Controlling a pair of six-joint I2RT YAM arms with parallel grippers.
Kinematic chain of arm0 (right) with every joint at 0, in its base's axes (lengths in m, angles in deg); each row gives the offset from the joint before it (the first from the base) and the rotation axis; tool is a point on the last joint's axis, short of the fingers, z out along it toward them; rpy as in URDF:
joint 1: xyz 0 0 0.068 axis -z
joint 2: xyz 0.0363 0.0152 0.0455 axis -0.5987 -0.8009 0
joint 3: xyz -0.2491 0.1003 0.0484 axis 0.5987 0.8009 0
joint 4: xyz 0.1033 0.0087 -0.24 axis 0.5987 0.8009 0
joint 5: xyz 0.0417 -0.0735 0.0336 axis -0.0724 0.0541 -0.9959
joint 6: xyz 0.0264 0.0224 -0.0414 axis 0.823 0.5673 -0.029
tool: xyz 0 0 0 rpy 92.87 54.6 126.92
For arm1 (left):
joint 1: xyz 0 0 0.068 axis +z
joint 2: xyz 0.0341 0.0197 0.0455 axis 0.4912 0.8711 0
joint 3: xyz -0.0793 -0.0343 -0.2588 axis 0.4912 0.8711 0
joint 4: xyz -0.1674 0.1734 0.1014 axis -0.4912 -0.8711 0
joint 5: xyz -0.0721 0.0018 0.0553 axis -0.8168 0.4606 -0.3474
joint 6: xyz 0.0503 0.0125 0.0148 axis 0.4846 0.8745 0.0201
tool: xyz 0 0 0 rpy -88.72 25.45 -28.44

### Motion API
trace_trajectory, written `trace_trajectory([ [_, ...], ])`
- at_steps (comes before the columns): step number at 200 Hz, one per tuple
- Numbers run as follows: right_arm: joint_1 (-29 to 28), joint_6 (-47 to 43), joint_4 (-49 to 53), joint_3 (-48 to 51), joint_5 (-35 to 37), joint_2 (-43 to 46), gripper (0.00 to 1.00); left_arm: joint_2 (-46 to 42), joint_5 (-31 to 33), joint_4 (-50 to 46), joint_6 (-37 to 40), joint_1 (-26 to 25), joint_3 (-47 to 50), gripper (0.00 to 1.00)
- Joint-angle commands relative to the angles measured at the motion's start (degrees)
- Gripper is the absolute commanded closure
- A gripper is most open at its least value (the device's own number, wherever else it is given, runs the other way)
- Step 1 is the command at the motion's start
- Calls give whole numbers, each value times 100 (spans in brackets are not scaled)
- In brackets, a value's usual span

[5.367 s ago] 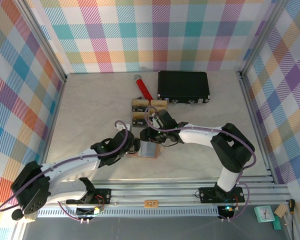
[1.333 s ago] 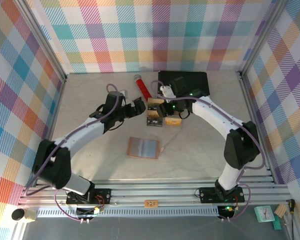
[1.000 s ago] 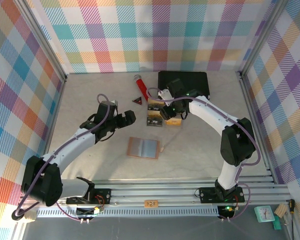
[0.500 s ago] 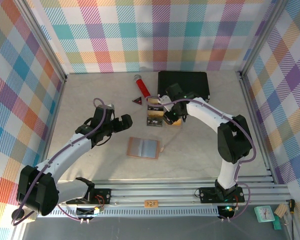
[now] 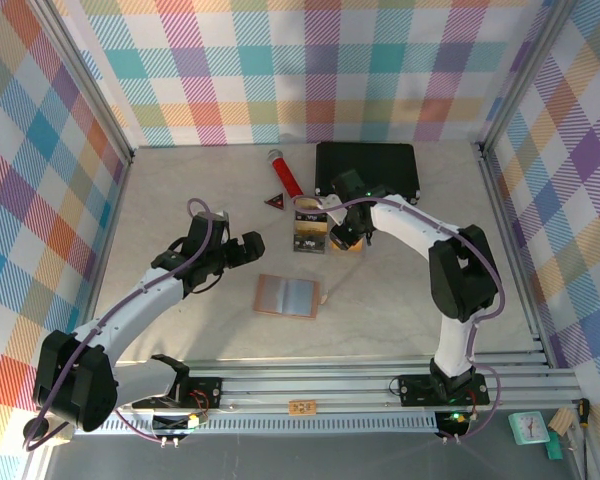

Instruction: Put the credit cards into the card holder

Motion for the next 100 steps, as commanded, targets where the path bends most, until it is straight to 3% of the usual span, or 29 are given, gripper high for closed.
trace_trajectory([
  [1, 42, -126, 82, -63, 94, -75, 61, -25, -109, -24, 69, 64, 94, 0],
  [100, 60, -186, 212, -242, 81, -68, 81, 181, -216, 165, 23, 64, 183, 0],
])
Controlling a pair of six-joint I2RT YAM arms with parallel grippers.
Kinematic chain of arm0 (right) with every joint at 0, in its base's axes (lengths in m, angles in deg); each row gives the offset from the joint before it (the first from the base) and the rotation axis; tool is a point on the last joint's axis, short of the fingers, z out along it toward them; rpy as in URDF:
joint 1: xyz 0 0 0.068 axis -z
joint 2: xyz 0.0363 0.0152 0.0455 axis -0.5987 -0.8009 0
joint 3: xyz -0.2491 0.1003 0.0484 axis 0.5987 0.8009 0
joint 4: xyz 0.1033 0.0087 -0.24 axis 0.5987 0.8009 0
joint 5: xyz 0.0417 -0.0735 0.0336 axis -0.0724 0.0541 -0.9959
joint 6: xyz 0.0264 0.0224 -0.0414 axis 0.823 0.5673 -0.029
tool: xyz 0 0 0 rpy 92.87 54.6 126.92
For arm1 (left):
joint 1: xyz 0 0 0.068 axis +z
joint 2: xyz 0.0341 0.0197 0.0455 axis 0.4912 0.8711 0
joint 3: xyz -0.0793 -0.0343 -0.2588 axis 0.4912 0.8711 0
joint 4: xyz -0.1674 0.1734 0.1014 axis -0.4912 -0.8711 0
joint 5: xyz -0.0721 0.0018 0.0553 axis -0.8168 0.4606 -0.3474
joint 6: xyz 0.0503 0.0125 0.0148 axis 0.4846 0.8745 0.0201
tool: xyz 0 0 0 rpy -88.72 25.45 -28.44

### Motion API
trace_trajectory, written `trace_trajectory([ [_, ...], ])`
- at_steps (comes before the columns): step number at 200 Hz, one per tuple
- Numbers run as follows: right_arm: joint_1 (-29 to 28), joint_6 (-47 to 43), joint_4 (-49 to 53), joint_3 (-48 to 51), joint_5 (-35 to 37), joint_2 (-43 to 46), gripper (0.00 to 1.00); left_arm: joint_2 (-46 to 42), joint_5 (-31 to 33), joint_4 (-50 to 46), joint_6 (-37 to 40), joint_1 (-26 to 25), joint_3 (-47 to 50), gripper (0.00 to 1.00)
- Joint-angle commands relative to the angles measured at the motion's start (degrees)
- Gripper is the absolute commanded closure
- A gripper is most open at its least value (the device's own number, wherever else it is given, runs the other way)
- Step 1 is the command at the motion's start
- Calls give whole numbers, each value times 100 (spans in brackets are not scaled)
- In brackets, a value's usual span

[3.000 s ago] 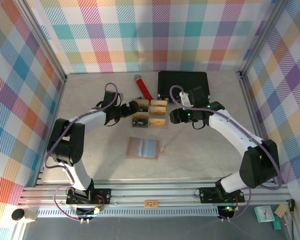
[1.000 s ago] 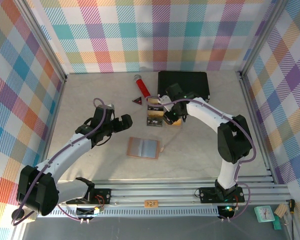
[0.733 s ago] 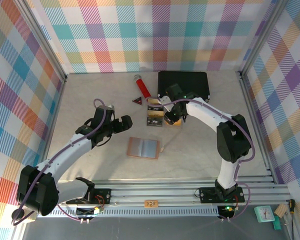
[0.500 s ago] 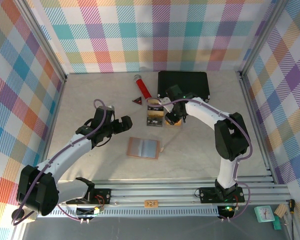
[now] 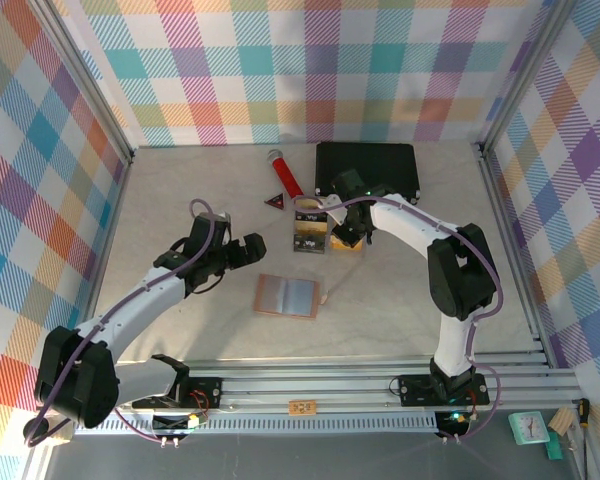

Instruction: Put the credit cards into the card holder

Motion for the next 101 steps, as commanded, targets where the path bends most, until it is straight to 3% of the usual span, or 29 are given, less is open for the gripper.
trace_trajectory([
  [1, 25, -64, 184, -175, -40, -26, 81, 64, -101, 95, 26, 64, 107, 0],
  [101, -45, -389, 73, -178, -23, 270, 99, 293, -171, 95, 51, 64, 31, 0],
])
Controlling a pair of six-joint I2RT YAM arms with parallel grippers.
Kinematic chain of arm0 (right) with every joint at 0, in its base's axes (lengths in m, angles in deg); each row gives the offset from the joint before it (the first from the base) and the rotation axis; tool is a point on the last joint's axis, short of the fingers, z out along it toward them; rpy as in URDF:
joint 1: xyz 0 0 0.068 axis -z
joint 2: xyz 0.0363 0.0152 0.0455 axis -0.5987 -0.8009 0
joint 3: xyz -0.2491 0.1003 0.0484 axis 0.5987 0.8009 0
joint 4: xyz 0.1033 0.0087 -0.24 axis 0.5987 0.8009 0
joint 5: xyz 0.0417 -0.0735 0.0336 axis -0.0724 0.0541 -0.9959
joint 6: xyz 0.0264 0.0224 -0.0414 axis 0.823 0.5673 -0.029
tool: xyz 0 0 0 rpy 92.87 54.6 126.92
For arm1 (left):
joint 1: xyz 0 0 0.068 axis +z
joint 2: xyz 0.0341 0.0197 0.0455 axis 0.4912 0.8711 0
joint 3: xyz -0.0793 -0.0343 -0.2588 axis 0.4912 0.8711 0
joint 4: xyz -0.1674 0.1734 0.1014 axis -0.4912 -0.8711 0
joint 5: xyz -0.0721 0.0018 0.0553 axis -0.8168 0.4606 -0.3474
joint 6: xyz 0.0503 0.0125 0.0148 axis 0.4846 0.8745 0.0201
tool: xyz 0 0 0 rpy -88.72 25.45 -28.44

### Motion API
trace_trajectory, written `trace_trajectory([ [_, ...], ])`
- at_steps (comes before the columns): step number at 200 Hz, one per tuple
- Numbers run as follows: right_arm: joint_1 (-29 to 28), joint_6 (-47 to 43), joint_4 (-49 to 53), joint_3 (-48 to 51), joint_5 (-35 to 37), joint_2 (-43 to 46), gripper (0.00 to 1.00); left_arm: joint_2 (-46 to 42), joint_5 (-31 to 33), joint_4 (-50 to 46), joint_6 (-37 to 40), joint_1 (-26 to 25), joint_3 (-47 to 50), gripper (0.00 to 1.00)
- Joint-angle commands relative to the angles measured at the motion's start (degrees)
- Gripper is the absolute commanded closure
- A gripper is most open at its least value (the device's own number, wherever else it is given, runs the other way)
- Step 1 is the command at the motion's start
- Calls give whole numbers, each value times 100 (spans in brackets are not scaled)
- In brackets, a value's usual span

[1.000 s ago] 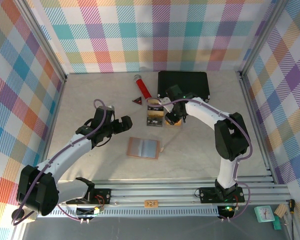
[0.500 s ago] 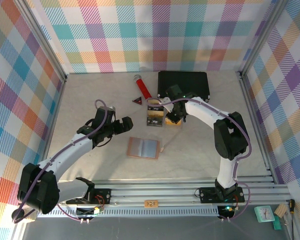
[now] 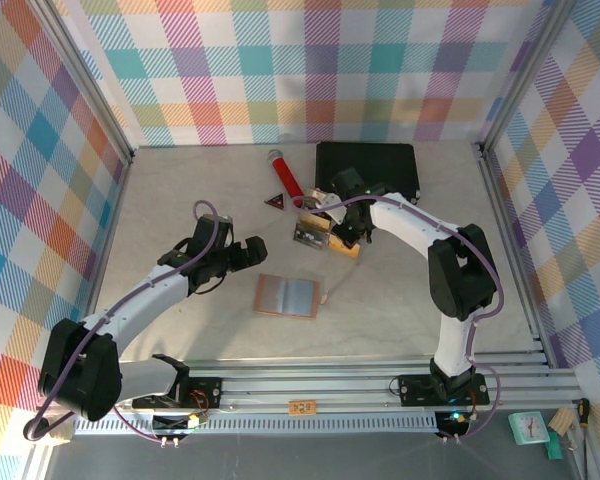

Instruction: Put the credit cards into the card holder

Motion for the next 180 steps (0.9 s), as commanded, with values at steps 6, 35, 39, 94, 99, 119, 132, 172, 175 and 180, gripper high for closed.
trace_trajectory([
  [6, -48, -158, 8, -104, -10, 262, 100, 95, -141, 80, 51, 64, -14, 0],
  [35, -122, -250, 13, -173, 71, 298, 100, 164, -169, 85, 70, 64, -81, 0],
  [39, -138, -261, 26, -191, 83, 314, 100, 166, -178, 80, 79, 59, -89, 0],
  [94, -442, -287, 288, -358, 227, 756, 100, 219, -325, 79, 185, 64, -90, 0],
  [99, -468, -266, 302, -361, 215, 823, 100, 227, -365, 80, 187, 66, -66, 0],
  [119, -513, -106, 353, -325, 104, 1134, 100, 278, -542, 325, 191, 63, 8, 0],
  [132, -514, 15, 355, -259, 15, 1327, 100, 334, -672, 410, 180, 48, 69, 0],
  [172, -505, 923, 200, 104, -273, 1799, 100, 446, -767, 595, 120, -130, 255, 0],
  [175, -500, 1024, 173, 142, -325, 1829, 100, 454, -756, 609, 120, -152, 268, 0],
  [180, -502, 1209, 128, 211, -390, 1884, 100, 466, -743, 625, 107, -190, 282, 0],
])
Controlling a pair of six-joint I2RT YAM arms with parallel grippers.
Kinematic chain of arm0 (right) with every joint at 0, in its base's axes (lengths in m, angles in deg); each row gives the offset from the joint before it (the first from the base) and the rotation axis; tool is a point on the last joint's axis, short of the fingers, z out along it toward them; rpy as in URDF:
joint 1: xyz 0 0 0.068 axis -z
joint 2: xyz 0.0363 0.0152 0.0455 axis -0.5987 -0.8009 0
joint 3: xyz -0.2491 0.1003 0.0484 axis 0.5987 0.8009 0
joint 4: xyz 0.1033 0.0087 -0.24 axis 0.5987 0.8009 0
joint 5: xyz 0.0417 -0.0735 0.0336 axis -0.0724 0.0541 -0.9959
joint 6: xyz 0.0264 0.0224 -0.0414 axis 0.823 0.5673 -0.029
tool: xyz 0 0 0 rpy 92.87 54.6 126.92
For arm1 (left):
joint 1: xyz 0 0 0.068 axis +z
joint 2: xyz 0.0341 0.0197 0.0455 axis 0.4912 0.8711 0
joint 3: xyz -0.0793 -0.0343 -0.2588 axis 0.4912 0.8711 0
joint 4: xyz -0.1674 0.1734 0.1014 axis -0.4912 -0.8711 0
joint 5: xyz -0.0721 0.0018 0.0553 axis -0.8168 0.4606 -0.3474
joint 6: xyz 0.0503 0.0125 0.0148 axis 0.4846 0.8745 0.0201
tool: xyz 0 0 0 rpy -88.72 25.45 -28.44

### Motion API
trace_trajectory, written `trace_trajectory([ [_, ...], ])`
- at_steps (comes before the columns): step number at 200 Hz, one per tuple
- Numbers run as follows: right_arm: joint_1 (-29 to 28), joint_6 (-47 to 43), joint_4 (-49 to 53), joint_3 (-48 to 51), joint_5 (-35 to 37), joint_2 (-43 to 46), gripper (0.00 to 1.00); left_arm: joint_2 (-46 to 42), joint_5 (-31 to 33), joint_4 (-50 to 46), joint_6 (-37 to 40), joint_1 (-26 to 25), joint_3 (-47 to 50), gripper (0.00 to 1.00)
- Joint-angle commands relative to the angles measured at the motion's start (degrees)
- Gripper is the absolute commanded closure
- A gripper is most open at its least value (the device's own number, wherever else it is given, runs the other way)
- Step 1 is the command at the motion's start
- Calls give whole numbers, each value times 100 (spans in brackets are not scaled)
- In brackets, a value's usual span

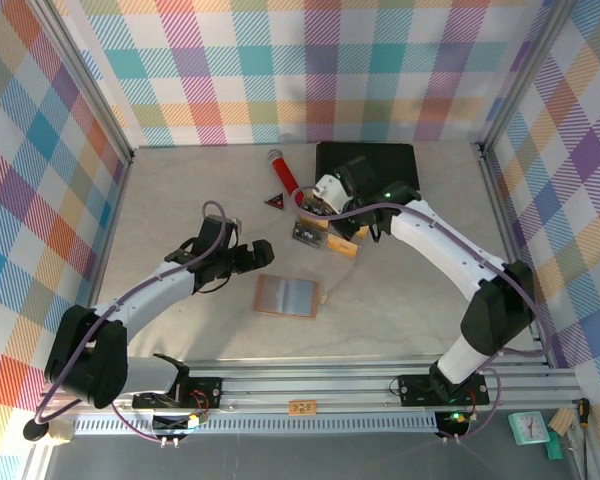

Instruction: Put the credit cards into the card holder

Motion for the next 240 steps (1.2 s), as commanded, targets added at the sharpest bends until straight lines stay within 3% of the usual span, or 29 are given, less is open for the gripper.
trace_trajectory([
  [1, 21, 894, -78, 306, -415, 225, 100, 85, -136, 201, -7, -134, 158, 0],
  [53, 20, 2987, -945, 1498, -1478, 797, 100, 124, 210, 271, -196, -508, 431, 0],
  [102, 29, 4473, -2172, 2880, -1684, 1418, 100, 193, 528, 390, -464, -912, 694, 0],
  [240, 265, 4812, -2418, 3480, -1909, 1752, 100, 751, 1169, 969, -1353, -2456, 617, 0],
])
